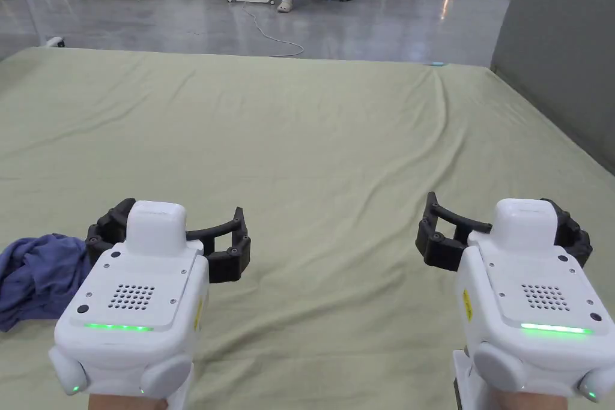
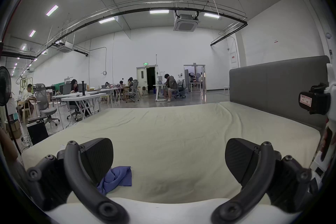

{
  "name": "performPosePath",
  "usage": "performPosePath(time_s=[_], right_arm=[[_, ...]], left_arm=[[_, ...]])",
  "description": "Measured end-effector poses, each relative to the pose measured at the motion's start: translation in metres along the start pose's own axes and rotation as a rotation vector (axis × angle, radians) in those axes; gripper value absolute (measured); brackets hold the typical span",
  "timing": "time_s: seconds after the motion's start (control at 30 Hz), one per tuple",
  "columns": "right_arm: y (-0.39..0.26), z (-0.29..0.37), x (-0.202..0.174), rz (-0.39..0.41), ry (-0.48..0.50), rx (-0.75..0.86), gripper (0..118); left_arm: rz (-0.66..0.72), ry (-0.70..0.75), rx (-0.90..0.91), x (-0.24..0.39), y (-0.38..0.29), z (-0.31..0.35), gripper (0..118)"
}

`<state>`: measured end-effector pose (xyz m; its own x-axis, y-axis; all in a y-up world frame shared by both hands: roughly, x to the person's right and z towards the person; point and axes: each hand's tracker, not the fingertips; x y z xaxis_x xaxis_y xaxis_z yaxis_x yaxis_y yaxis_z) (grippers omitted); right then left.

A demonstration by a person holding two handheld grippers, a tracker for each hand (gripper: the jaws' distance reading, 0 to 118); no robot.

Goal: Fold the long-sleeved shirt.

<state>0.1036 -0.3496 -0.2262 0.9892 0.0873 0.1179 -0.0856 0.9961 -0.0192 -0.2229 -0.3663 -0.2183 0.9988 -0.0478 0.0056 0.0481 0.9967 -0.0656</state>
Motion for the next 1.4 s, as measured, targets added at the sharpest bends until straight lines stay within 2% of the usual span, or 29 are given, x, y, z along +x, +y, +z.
performPosePath(time_s=[1.4], right_arm=[[-0.001, -0.0035, 0.0022, 0.017, -0.005, -0.004, 118]], left_arm=[[-0.013, -0.003, 0.001, 0.0011, 0.0047, -0.0022, 118]])
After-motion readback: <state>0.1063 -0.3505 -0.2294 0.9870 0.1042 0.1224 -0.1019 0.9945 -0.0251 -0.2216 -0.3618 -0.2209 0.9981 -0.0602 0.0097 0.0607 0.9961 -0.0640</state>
